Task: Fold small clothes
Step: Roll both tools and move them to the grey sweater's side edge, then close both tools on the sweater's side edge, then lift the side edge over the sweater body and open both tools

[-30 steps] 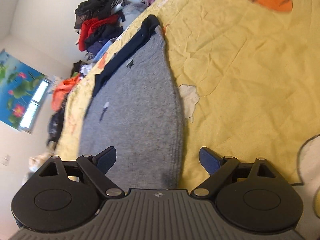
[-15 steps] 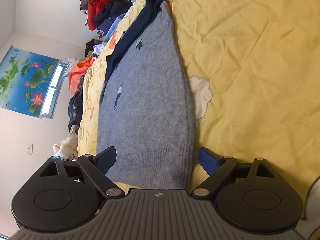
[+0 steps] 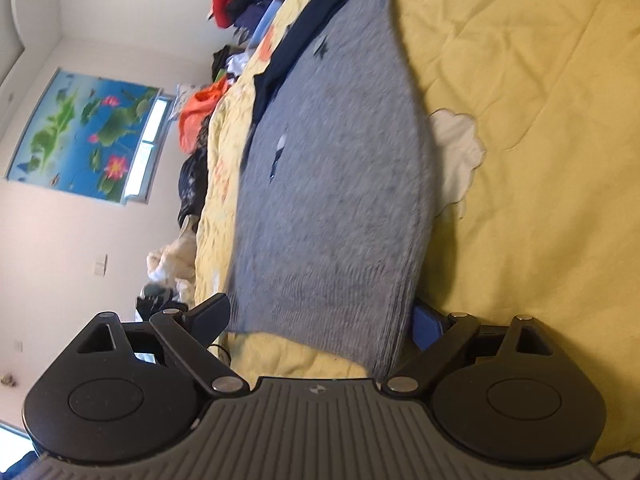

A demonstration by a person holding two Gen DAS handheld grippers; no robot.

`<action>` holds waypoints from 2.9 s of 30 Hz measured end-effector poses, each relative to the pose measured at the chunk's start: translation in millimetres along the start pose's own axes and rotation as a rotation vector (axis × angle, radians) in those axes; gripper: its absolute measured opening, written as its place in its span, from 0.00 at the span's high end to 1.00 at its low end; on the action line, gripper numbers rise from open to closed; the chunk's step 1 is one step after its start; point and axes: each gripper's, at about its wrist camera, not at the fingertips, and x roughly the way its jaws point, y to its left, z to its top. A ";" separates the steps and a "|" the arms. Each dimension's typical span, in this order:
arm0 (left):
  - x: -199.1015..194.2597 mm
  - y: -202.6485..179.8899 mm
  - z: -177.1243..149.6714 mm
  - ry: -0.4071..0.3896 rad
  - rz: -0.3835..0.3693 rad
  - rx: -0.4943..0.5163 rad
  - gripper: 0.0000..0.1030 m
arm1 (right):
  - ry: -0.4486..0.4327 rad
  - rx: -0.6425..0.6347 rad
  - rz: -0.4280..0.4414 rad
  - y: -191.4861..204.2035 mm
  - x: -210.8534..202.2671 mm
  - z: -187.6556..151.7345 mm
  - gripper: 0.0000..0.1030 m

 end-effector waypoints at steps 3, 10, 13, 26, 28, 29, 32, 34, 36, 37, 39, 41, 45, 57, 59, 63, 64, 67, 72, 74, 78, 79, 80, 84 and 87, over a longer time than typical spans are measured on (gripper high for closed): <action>16.7 -8.8 2.2 0.031 0.035 0.030 0.00 | 0.011 0.017 0.009 2.6 5.9 3.8 0.10; 19.7 -12.8 2.7 0.056 0.079 0.050 0.01 | -0.016 0.066 0.070 -11.2 -7.4 2.6 0.17; 23.2 -16.9 0.8 0.050 0.113 0.073 0.04 | -0.012 0.067 0.061 -13.3 -7.5 3.4 0.21; 14.5 7.8 4.0 0.060 0.266 0.031 0.95 | 0.029 0.103 -0.079 -29.9 9.2 -5.2 0.94; 12.3 10.8 4.9 0.061 0.255 0.020 0.95 | 0.018 0.101 -0.073 -31.4 7.9 -8.6 0.94; 12.0 10.5 5.4 0.063 0.256 0.024 0.96 | 0.016 0.097 -0.073 -31.5 7.9 -10.2 0.94; 12.0 7.9 6.5 0.068 0.266 0.037 0.96 | 0.002 0.069 -0.077 -24.0 5.1 -11.9 0.90; 12.0 -0.4 5.8 0.064 0.278 0.064 0.96 | -0.020 0.042 -0.058 -16.0 -0.6 -12.9 0.90; 9.2 -4.0 3.0 0.055 0.266 0.087 0.96 | -0.031 0.028 -0.050 -11.0 -3.3 -10.5 0.90; 6.9 -2.4 3.6 0.048 0.268 0.079 0.96 | -0.030 0.025 -0.056 -10.4 -3.8 -10.2 0.90; 2.5 1.9 3.4 0.039 0.269 0.061 0.96 | -0.030 0.020 -0.049 -9.4 -3.7 -9.6 0.90; -1.1 1.8 1.1 0.034 0.260 0.063 0.96 | -0.033 0.009 -0.032 -6.2 -3.6 -10.3 0.90; -2.8 -10.0 -0.6 0.027 0.223 0.099 0.96 | -0.048 -0.002 -0.011 -2.5 -3.4 -8.7 0.90; 5.9 -44.1 31.9 -0.065 0.060 0.093 0.96 | -0.229 0.001 0.205 13.9 -15.4 26.3 0.90; 8.4 -54.6 51.6 -0.112 0.015 0.084 0.96 | -0.275 0.000 0.249 18.4 -15.0 54.0 0.90; 21.3 -74.2 115.4 -0.227 -0.019 0.071 0.96 | -0.391 0.022 0.307 22.4 -5.2 132.0 0.90; 27.0 -76.6 136.6 -0.257 -0.032 0.058 0.96 | -0.419 0.041 0.326 20.4 -0.4 157.4 0.90; 48.8 -83.2 200.2 -0.318 -0.059 0.024 0.96 | -0.474 0.104 0.341 12.2 21.4 228.0 0.90; 94.3 -89.6 293.1 -0.367 -0.013 0.011 0.96 | -0.486 0.193 0.268 -12.2 73.3 321.3 0.90; 108.9 -83.8 316.9 -0.375 0.008 -0.008 0.96 | -0.482 0.226 0.244 -23.1 90.7 345.3 0.90; 126.5 -68.4 342.2 -0.369 0.029 -0.037 0.96 | -0.469 0.253 0.213 -37.9 112.9 369.0 0.90; 128.7 -66.9 346.3 -0.366 0.027 -0.031 0.96 | -0.469 0.254 0.210 -40.3 115.8 373.2 0.90; 129.5 -66.5 349.6 -0.366 0.025 -0.025 0.96 | -0.470 0.256 0.211 -42.0 117.4 376.1 0.90; 131.5 -66.4 367.4 -0.384 0.032 -0.007 0.96 | -0.490 0.277 0.185 -49.5 124.2 396.6 0.90; 142.5 -63.1 387.5 -0.384 0.111 0.006 0.96 | -0.489 0.294 0.116 -57.6 135.4 411.9 0.90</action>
